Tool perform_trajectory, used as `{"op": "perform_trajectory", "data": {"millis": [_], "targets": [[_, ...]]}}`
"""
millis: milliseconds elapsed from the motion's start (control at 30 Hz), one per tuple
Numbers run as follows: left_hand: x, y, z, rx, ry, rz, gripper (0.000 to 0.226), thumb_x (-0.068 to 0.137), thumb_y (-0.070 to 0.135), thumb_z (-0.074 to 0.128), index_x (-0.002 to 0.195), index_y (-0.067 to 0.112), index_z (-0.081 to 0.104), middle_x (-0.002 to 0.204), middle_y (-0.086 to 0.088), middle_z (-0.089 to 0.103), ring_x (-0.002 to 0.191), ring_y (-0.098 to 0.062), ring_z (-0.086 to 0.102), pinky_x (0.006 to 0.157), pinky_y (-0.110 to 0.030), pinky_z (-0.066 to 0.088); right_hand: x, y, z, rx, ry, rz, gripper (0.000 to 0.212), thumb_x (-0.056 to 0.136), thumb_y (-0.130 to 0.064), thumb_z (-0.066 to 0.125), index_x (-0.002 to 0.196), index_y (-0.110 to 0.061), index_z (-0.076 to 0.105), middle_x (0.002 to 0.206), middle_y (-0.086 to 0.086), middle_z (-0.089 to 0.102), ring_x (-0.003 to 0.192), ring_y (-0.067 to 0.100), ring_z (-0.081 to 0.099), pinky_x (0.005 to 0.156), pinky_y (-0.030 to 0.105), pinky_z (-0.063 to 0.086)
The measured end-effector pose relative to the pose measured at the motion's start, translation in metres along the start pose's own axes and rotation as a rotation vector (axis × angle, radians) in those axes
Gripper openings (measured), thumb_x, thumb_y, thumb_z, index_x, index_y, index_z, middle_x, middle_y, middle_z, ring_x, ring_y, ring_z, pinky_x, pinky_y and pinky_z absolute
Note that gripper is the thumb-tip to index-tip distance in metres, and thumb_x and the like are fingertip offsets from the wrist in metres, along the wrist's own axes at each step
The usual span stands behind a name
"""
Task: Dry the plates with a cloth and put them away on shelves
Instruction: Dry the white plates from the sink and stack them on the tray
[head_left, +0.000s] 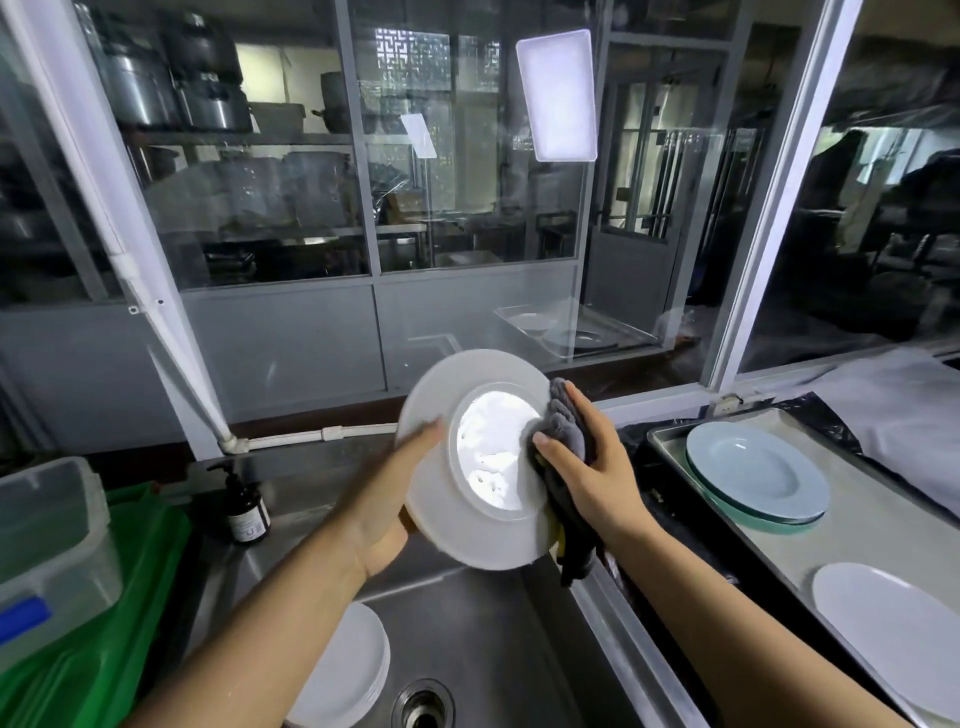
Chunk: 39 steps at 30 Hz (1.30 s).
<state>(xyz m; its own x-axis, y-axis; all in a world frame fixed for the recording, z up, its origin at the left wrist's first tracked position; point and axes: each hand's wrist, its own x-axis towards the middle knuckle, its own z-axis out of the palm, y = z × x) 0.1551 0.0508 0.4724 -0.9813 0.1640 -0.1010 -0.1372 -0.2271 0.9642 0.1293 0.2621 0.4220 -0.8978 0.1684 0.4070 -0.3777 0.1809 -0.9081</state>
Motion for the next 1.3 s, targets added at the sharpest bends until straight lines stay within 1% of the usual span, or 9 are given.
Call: {"op": "perform_trajectory", "data": {"millis": [100, 233, 367, 467, 600, 733, 967, 1133, 1300], "targets": [[0.002, 0.007, -0.007, 0.046, -0.102, -0.101, 0.043, 0.083, 0.055, 0.055, 0.117, 0.031, 0.065, 0.110, -0.007, 0.073, 0.102, -0.025, 0.069, 0.088, -0.043, 0.054, 0.007, 0.000, -0.008, -0.090, -0.046, -0.063, 0.068, 0.079, -0.032, 0.073, 0.141, -0.033, 0.048, 0.139, -0.017, 0.051, 0.130, -0.003, 0.045, 0.114, 0.036, 0.036], [0.004, 0.007, -0.006, 0.072, -0.017, -0.081, 0.043, 0.085, 0.056, 0.056, 0.115, 0.026, 0.066, 0.105, -0.006, 0.075, 0.101, -0.027, 0.068, 0.089, -0.043, 0.054, 0.011, -0.005, -0.004, -0.207, -0.110, -0.099, 0.063, 0.090, -0.029, 0.066, 0.144, -0.038, 0.036, 0.146, -0.020, 0.042, 0.134, -0.006, 0.037, 0.116, 0.032, 0.031], [0.003, -0.003, 0.006, 0.026, 0.073, -0.024, 0.039, 0.093, 0.047, 0.054, 0.117, 0.019, 0.066, 0.103, -0.002, 0.075, 0.099, -0.021, 0.070, 0.085, -0.036, 0.055, 0.006, -0.005, 0.012, -0.480, -0.244, -0.313, 0.066, 0.093, -0.050, 0.043, 0.152, -0.030, 0.022, 0.161, -0.008, 0.019, 0.150, 0.010, 0.005, 0.123, 0.040, 0.007], [0.008, -0.009, 0.008, -0.034, 0.148, -0.023, 0.044, 0.093, 0.049, 0.054, 0.119, 0.015, 0.065, 0.105, -0.004, 0.075, 0.099, -0.021, 0.071, 0.090, -0.039, 0.054, -0.008, -0.015, 0.028, -0.530, -0.387, -0.482, 0.063, 0.097, -0.044, 0.040, 0.153, -0.023, 0.020, 0.161, -0.007, 0.009, 0.149, 0.006, -0.009, 0.122, 0.032, -0.007], [0.008, -0.015, 0.002, -0.073, 0.155, -0.042, 0.056, 0.089, 0.060, 0.050, 0.117, 0.015, 0.068, 0.109, -0.008, 0.073, 0.105, -0.023, 0.069, 0.101, -0.047, 0.048, -0.032, -0.016, 0.042, -0.556, -0.461, -0.709, 0.061, 0.099, -0.036, 0.045, 0.152, -0.013, 0.027, 0.161, 0.003, 0.019, 0.151, 0.018, 0.002, 0.123, 0.045, 0.004], [0.007, -0.025, -0.001, -0.176, 0.189, -0.040, 0.052, 0.095, 0.052, 0.047, 0.118, 0.010, 0.066, 0.110, -0.010, 0.073, 0.103, -0.024, 0.069, 0.098, -0.043, 0.050, -0.029, 0.004, 0.028, -0.706, -0.400, -0.657, 0.070, 0.092, -0.057, 0.050, 0.152, -0.027, 0.030, 0.162, -0.003, 0.018, 0.151, 0.024, 0.006, 0.114, 0.061, 0.022], [0.013, -0.038, -0.006, -0.259, 0.246, -0.076, 0.063, 0.092, 0.060, 0.048, 0.127, 0.009, 0.060, 0.118, -0.016, 0.069, 0.107, -0.028, 0.067, 0.097, -0.043, 0.050, -0.053, 0.013, 0.031, -0.735, -0.344, -0.721, 0.069, 0.090, -0.051, 0.058, 0.149, -0.020, 0.039, 0.160, 0.005, 0.025, 0.149, 0.037, 0.009, 0.110, 0.064, 0.024], [0.018, -0.043, -0.004, -0.369, 0.187, -0.158, 0.074, 0.092, 0.066, 0.039, 0.125, 0.003, 0.060, 0.118, -0.022, 0.067, 0.108, -0.033, 0.066, 0.079, -0.041, 0.060, -0.064, 0.015, 0.040, -0.845, -0.379, -0.884, 0.064, 0.087, -0.045, 0.061, 0.146, -0.029, 0.042, 0.158, 0.002, 0.030, 0.148, 0.038, 0.015, 0.106, 0.064, 0.028], [0.016, -0.044, -0.005, -0.424, 0.149, -0.068, 0.059, 0.100, 0.055, 0.031, 0.128, 0.010, 0.057, 0.118, -0.013, 0.069, 0.103, -0.022, 0.069, 0.079, -0.036, 0.054, -0.053, 0.034, 0.022, -0.798, -0.300, -0.784, 0.065, 0.085, -0.038, 0.060, 0.146, -0.021, 0.044, 0.157, 0.013, 0.030, 0.146, 0.043, 0.016, 0.108, 0.066, 0.026]]}}
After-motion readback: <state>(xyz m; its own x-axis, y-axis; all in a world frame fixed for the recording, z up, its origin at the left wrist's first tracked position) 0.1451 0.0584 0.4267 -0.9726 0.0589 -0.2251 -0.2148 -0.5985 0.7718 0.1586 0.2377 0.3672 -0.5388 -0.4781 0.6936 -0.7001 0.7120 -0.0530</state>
